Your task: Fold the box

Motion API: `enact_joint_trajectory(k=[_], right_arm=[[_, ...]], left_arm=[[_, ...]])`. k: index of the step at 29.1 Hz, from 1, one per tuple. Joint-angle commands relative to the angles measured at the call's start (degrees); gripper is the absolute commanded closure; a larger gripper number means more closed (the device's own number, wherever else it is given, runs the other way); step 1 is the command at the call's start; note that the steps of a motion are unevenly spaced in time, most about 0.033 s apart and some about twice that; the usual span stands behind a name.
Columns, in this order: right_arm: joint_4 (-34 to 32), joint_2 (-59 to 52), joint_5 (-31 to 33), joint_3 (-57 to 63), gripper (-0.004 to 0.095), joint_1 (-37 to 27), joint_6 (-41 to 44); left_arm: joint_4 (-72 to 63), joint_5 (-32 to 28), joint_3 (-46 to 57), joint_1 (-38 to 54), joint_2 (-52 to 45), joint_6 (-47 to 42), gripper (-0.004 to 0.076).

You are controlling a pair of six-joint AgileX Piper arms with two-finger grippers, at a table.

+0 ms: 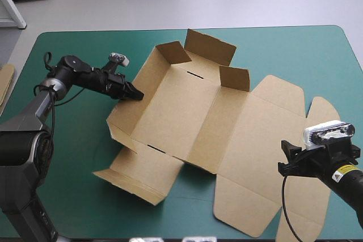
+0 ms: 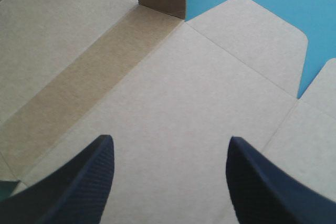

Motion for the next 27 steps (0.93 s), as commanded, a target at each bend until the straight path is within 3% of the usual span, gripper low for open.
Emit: enact_joint_trajectory(k=[1,5,8,16,21,27], right_arm=[[0.23,0.36,-2.85,-2.00,0.0331,0.13,0.00],[0.23,0.36,-2.02,-2.00,0.0331,0.13,0.00],[0.23,0.36,-1.70,-2.00,0.0331,0.13,0.00],[0.23,0.36,-1.70,-2.00,0.0331,0.13,0.00],[0.23,0.36,-2.23,-2.00,0.0331,0.13,0.00],[-1.59,0.36,-5.33,-2.00,0.0331,0.13,2.51]], left_arm=[[5.11,2.44,-10.04,-0.15,-1.69,1.07,0.0732],[11.75,2.54,-21.49,-1.10,0.51,4.84,0.0732],[15.84,2.13,-29.12,-3.79,1.75,18.57,0.0732],[23.11,-8.91,-35.85,-13.16,2.69,25.85,0.0732],[32.13,-8.62,-36.46,-19.45,2.18,22.59,0.0733],[42.10,-6.70,-36.46,-26.27,-1.46,11.46,0.0733]])
